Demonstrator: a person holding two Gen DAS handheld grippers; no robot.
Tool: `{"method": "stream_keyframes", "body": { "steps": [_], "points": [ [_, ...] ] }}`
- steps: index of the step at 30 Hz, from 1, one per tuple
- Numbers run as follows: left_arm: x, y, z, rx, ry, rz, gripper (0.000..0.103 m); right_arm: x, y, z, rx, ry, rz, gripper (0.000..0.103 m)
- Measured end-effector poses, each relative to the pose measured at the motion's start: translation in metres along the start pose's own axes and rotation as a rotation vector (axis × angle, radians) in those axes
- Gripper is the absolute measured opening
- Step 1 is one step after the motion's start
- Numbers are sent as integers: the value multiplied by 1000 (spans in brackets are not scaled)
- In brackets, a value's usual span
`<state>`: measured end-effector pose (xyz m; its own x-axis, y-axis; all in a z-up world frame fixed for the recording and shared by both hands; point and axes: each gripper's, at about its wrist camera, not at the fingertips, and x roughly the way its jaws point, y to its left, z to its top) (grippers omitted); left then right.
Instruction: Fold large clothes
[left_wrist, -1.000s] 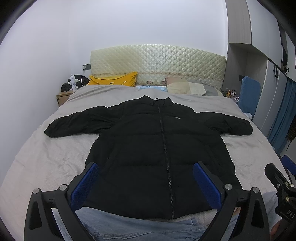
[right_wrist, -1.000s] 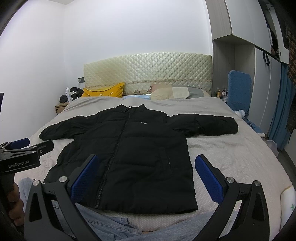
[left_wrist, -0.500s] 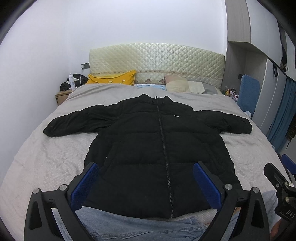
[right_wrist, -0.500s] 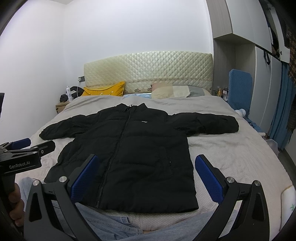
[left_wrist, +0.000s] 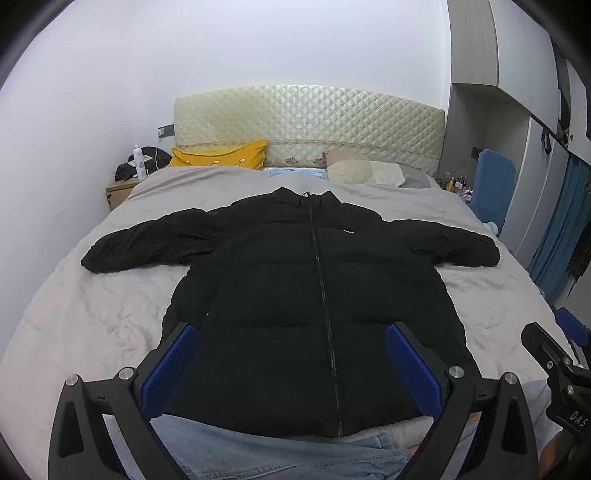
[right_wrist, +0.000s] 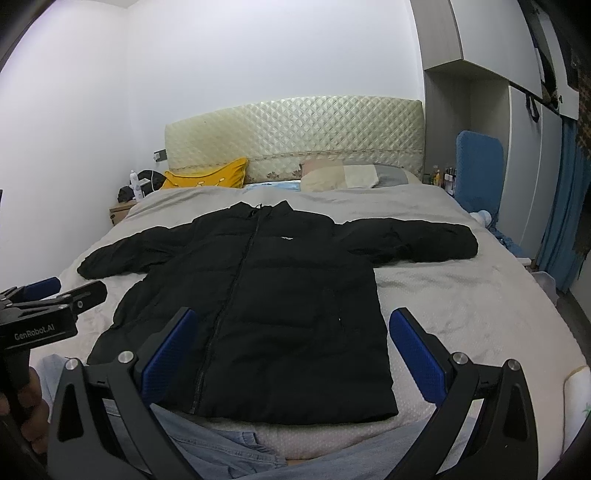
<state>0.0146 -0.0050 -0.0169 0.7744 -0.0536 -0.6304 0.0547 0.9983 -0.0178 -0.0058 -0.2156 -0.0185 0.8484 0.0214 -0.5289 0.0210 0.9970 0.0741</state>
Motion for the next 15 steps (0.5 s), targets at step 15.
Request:
{"method": "stream_keyframes", "body": {
  "steps": [15],
  "points": [
    [30,-6,48,57,-59,-30,103,20,-19,42,-2,-53,-26,103]
  ]
}}
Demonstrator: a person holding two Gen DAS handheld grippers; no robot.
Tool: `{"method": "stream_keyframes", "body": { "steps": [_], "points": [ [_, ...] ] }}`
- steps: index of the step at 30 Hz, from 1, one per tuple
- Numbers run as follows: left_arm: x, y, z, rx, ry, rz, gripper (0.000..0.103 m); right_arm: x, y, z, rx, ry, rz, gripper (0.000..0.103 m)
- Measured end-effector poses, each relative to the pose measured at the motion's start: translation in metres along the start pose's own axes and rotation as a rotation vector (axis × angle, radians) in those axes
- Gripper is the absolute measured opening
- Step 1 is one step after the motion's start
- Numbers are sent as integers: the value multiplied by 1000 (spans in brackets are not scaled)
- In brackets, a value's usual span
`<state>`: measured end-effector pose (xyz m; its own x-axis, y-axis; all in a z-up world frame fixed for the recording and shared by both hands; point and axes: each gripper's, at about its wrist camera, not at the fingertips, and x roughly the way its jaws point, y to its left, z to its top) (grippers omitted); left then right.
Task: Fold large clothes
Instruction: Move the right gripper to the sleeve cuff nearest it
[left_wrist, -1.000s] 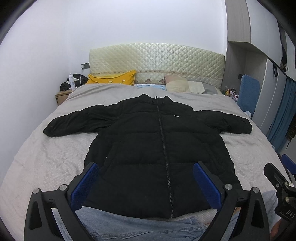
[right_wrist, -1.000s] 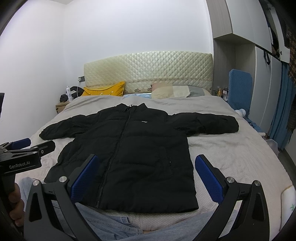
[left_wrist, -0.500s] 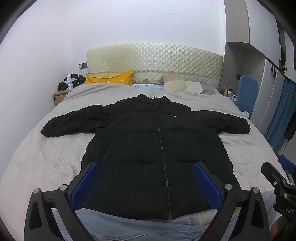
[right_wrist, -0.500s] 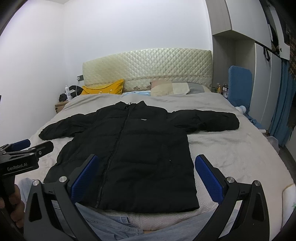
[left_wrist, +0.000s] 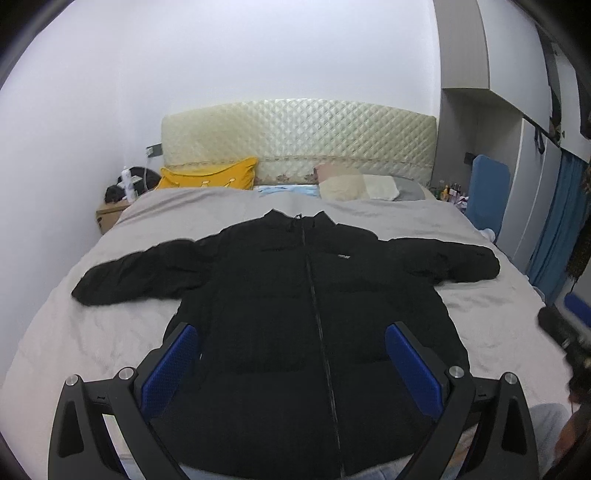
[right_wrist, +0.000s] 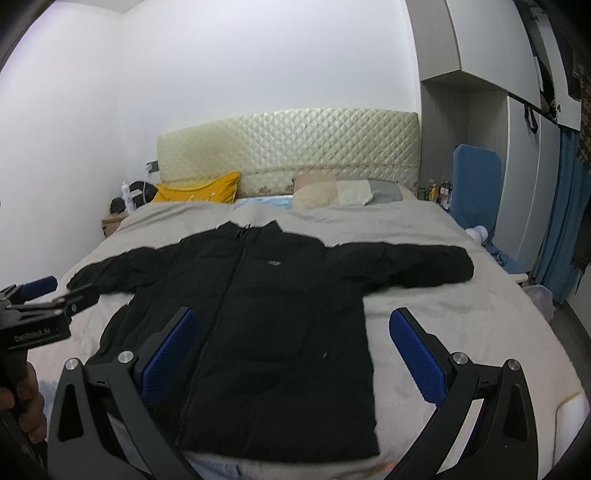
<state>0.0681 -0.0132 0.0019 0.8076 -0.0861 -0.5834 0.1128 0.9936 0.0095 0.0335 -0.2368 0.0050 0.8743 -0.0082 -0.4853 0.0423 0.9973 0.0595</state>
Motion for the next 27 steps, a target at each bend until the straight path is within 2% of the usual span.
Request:
{"method": "stream_keyframes", "body": {
  "steps": [4,8,11,16,19,21,24,27],
  "points": [
    [25,-1,26,36,10,-5,103,8,-15,24,1,-33,-27,103],
    [43,6,55,28,-13,-23,103,19,-31,50,13,-62,-59,103],
    [65,11,77,13,-4,-47,103,26,-40,69,22,-119,-103,103],
    [105,17,101,27,-43,2,103,53,-58,93,62,-180,-152,103],
    [133,20,98,16,-40,-65,103,86,-75,98,92,-217,-158,103],
    [150,22,91,8,-30,-87,103,116,-88,94,97,-212,-160,103],
    [170,26,81,19,-34,-55,103,154,-109,86,136,-184,-178,103],
    [184,30,72,13,-38,-38,103,187,-135,84,151,-185,-235,103]
  ]
}}
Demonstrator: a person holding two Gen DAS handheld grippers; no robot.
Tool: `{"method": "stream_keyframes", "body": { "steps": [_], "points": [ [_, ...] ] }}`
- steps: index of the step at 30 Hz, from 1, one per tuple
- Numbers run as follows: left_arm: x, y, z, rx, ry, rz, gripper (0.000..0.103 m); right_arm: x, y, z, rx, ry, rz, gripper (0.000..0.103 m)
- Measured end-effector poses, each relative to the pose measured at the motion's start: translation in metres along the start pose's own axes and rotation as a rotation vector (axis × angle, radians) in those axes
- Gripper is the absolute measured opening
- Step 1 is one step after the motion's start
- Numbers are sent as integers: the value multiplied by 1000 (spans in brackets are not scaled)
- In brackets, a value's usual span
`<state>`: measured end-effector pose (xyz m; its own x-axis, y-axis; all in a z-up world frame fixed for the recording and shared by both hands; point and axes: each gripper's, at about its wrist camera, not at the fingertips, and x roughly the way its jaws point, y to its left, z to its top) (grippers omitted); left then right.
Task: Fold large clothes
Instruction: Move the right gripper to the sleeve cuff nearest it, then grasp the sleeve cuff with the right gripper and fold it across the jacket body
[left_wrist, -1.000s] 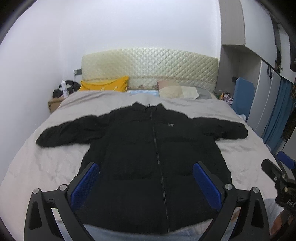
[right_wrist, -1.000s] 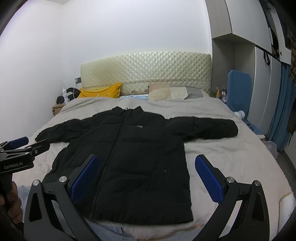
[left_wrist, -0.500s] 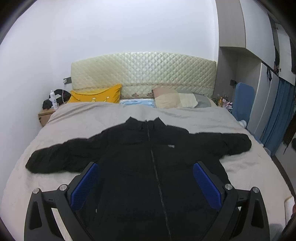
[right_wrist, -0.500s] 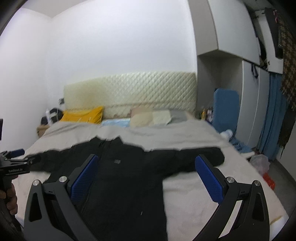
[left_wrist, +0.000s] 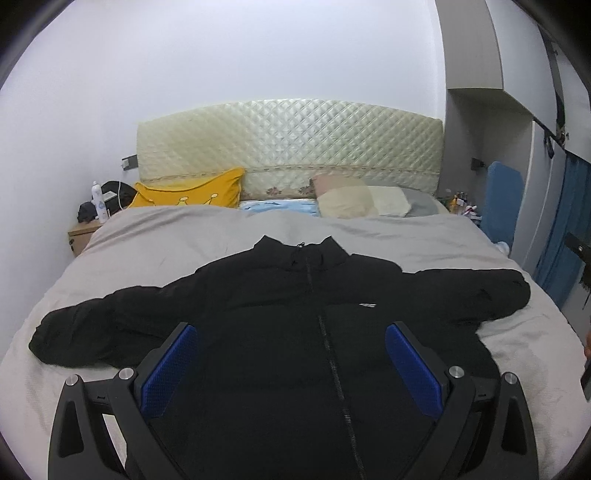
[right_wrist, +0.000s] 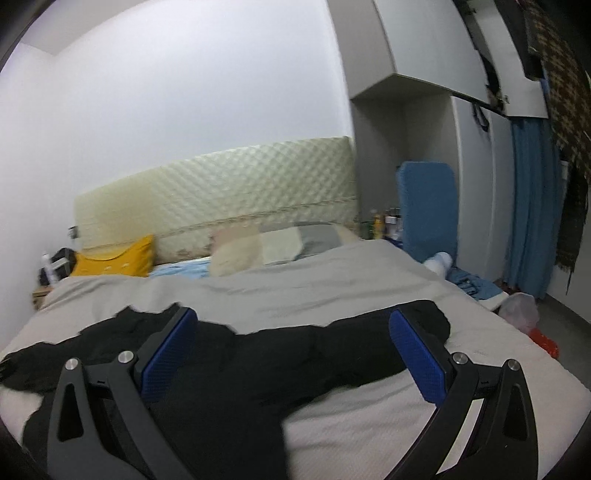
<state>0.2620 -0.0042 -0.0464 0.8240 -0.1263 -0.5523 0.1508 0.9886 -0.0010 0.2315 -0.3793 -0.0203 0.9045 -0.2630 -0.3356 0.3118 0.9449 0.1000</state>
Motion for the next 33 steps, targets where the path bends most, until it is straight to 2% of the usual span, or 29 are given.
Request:
{"method": "stream_keyframes", "body": {
  "steps": [5,8,11,15,19,25,28,33],
  "points": [
    [27,16,-11,-53,46,-17,103,58,-37,-11,64,64,-31,103],
    [43,26,-24,-81,91,-15,103,98,-62,-27,89,140,-66,103],
    [56,35,-37,-111,141,-19,103,127,-90,-41,115,198,-54,103],
    [69,44,-50,-138,179,-8,103,159,-145,-65,314,261,-10,102],
    [77,50,-54,-174,183,-16,103,186,-195,-94,529,315,-5,102],
    [95,53,-63,-177,201,35,103,222,-251,-140,808,378,35,102],
    [104,54,-68,-182,216,45,103,228,-257,-150,822,315,65,102],
    [119,56,-68,-205,214,67,103,234,-255,-149,763,197,34,101]
  ]
}}
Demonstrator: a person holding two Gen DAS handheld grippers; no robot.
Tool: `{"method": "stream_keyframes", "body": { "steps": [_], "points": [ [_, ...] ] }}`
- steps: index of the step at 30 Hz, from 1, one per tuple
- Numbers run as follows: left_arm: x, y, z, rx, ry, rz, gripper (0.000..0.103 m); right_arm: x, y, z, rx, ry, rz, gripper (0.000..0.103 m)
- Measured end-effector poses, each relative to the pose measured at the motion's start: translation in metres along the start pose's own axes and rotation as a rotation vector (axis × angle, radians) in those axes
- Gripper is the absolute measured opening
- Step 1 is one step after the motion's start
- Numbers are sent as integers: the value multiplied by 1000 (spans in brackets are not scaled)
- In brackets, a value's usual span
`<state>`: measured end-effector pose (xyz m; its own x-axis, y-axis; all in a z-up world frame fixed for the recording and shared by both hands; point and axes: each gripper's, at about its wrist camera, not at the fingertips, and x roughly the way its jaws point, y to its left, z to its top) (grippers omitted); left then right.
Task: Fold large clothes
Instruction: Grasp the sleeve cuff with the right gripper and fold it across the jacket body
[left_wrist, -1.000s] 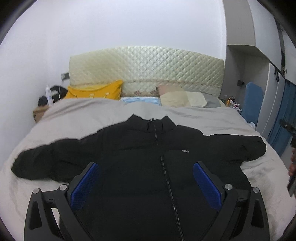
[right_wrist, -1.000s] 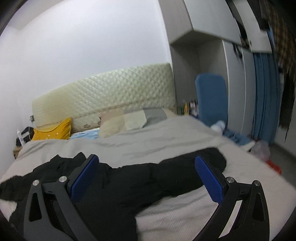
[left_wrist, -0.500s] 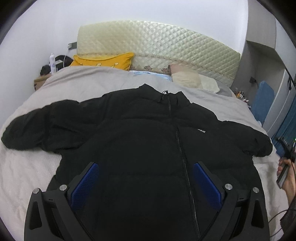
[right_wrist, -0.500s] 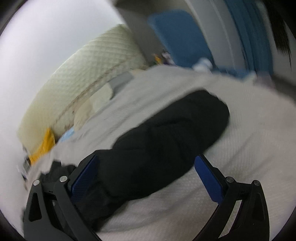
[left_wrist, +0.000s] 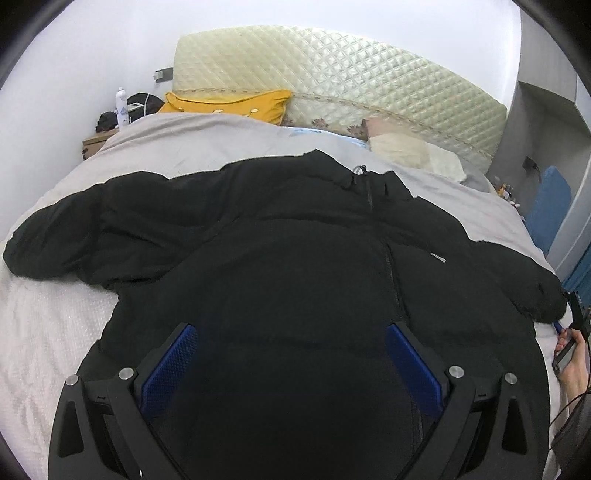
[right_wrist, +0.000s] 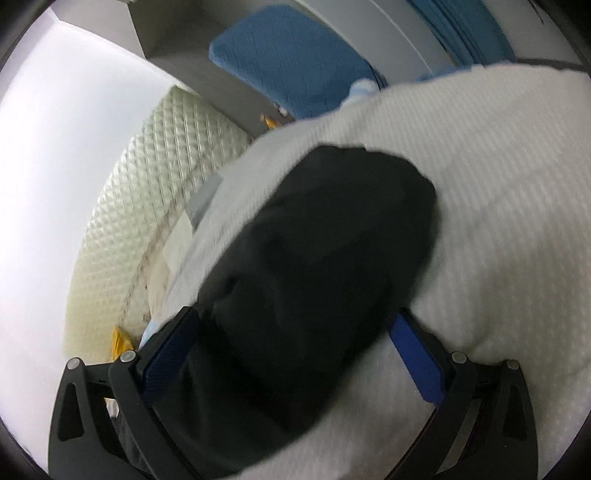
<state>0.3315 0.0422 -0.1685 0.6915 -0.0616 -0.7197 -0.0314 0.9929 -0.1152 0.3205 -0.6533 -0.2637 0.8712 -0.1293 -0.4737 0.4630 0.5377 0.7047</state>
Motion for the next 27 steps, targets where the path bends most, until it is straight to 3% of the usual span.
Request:
{"method": "stream_keyframes", "body": {
  "steps": [1,2,6,8,11,13,18,22,27],
  "points": [
    [2,0,1,4,-4,9,103,3,-1,4,-5,-10,8,91],
    [3,-1,2,7,-8,17,103,6,-2,7,-11,-9,24,66],
    [11,1,5,1,-4,37,103,23,-14,16,14,22,45,50],
    [14,3,5,-5,4,38,103,24,-5,18,-28,26,39,26],
    [19,3,5,12,19,49,103,15,10,25,-88,8,17,11],
    [19,4,5,16,35,37,103,1,22,33,-137,-17,-20,9],
    [2,8,9,38,-10,66,103,-44,45,61,-180,-74,-75,7],
    [-13,18,14,55,-30,62,103,-61,88,78,-250,-88,-102,7],
    [-28,31,14,60,-28,32,103,-102,158,82,-318,-116,-77,7]
  ]
}}
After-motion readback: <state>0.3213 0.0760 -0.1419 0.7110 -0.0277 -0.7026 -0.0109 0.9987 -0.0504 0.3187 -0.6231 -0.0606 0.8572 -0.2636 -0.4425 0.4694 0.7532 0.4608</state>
